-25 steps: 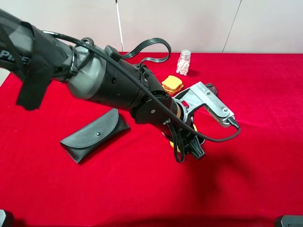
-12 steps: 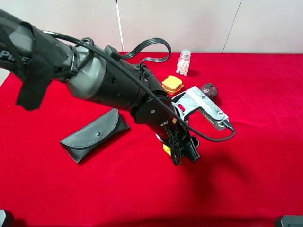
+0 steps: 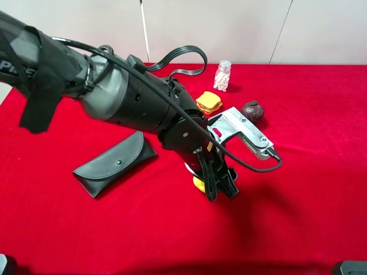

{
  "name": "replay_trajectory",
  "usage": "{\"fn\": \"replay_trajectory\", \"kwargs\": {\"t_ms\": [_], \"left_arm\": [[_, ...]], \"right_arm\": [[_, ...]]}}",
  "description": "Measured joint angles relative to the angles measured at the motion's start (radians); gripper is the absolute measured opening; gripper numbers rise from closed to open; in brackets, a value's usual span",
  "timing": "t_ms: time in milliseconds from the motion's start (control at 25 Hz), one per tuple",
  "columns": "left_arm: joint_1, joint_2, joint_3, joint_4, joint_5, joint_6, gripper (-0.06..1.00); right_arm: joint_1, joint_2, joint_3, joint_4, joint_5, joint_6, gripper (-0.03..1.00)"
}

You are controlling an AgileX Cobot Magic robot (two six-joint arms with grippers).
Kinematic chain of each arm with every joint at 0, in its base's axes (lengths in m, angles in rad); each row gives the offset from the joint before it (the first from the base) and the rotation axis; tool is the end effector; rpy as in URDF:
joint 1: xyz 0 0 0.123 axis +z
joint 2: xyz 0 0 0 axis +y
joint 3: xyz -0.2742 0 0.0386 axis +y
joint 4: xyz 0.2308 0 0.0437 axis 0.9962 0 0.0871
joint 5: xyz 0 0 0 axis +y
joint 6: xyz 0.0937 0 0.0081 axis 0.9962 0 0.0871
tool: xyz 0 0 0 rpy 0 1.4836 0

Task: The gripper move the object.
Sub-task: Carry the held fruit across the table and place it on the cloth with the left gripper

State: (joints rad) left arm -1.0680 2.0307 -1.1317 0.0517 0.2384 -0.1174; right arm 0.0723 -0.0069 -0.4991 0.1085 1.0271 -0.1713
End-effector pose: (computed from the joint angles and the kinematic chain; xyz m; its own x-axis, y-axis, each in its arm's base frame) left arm 0.1845 -0.3332 0.1165 -0.4756 0.7256 -0.4972 0.8432 0.5371 -0.0228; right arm -0.0093 0.0081 0.2706 -0.3963 -0.1433 -0.9069 -0.2027 0.9770 -0.0658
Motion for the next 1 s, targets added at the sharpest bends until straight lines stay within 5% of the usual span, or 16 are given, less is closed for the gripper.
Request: {"fn": "replay_trajectory", "kwargs": {"t_ms": [1000], "left_arm": [[0.000,0.000,0.000,0.000,0.017,0.000,0.66]], "right_arm": [[0.000,0.000,0.000,0.000,0.000,0.000,0.69]]}}
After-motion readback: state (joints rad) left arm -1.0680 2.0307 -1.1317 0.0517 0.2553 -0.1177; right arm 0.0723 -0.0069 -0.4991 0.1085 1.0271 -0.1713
